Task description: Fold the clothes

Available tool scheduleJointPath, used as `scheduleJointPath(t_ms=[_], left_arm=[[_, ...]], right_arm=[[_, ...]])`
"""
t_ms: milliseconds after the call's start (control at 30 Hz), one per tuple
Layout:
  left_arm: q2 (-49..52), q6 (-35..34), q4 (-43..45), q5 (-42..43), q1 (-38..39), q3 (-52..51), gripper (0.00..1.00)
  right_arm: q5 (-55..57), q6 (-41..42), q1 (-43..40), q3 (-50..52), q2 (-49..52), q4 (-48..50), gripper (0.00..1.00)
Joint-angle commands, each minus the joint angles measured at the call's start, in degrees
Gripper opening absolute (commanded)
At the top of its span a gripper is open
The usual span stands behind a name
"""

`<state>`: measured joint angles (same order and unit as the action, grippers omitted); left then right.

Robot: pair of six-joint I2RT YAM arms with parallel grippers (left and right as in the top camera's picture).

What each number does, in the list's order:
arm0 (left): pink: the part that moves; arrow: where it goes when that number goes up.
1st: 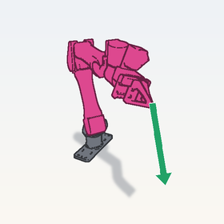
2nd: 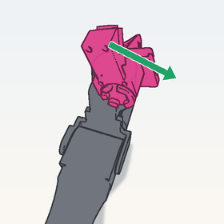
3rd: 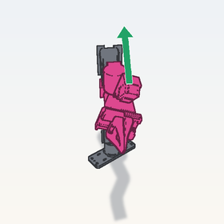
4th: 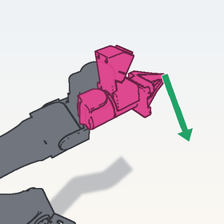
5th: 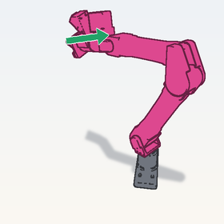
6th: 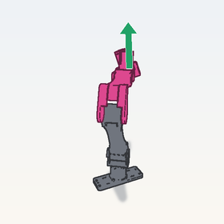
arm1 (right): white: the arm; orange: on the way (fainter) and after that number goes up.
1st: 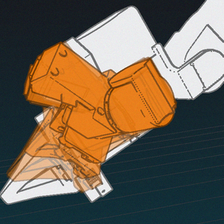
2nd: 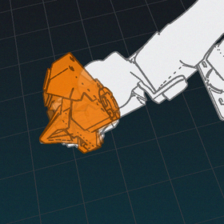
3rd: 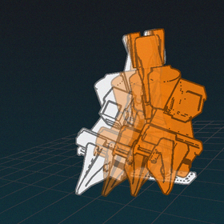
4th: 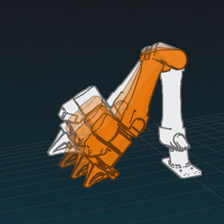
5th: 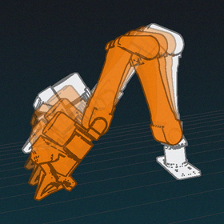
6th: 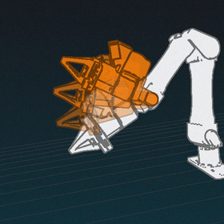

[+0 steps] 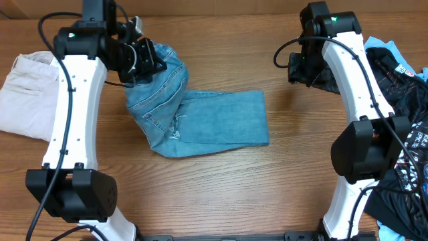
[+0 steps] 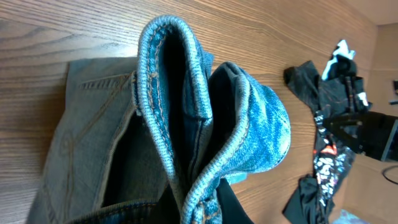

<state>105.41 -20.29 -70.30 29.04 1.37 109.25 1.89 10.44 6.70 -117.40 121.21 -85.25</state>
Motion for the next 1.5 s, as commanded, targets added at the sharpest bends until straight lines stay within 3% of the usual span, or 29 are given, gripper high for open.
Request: scheduleJointPath(t_ms=[0, 133, 367, 633, 1167, 1267, 1367, 1467], left_arm=[[-2.6, -3.2, 0.8, -2.2, 0.9, 1.7, 0.04], [-2.6, -4.0, 1.5, -2.3, 0.9, 1.7, 0.04], [-2.6, -5.7, 2.2, -2.2, 0.9, 1.7, 0.06], [-2.6, -6.1, 2.2, -2.0, 2.3, 1.7, 0.07], [-2.6, -9.9, 4.6, -0.9, 9.5, 1.7, 0.09], [-2.6, -10.0, 6.4, -1.2, 11.2, 1.7, 0.13], [-2.6, -10.0, 6.7, -3.3, 12.7, 1.7, 0.25], [-2.6, -10.3, 6.7, -4.2, 13.9, 1.7, 0.26]], right_arm=[[-1.2, -0.4, 0.1, 2.1, -1.6, 1.3, 0.44], [-4.2, -2.1, 0.3, 8.2, -1.6, 4.2, 0.4], [-8.3, -2.1, 3.0, 21.3, -1.6, 12.1, 0.39], [-9.4, -1.8, 8.1, 29.5, -1.6, 20.6, 0.39], [-11.5, -1.0, 13.5, 30.9, -1.6, 23.5, 0.39], [-11.5, -1.0, 13.6, 30.9, -1.6, 23.4, 0.39], [-11.7, -1.0, 13.6, 30.9, -1.6, 23.3, 0.39], [-12.1, -1.0, 13.6, 30.9, -1.6, 23.3, 0.39]])
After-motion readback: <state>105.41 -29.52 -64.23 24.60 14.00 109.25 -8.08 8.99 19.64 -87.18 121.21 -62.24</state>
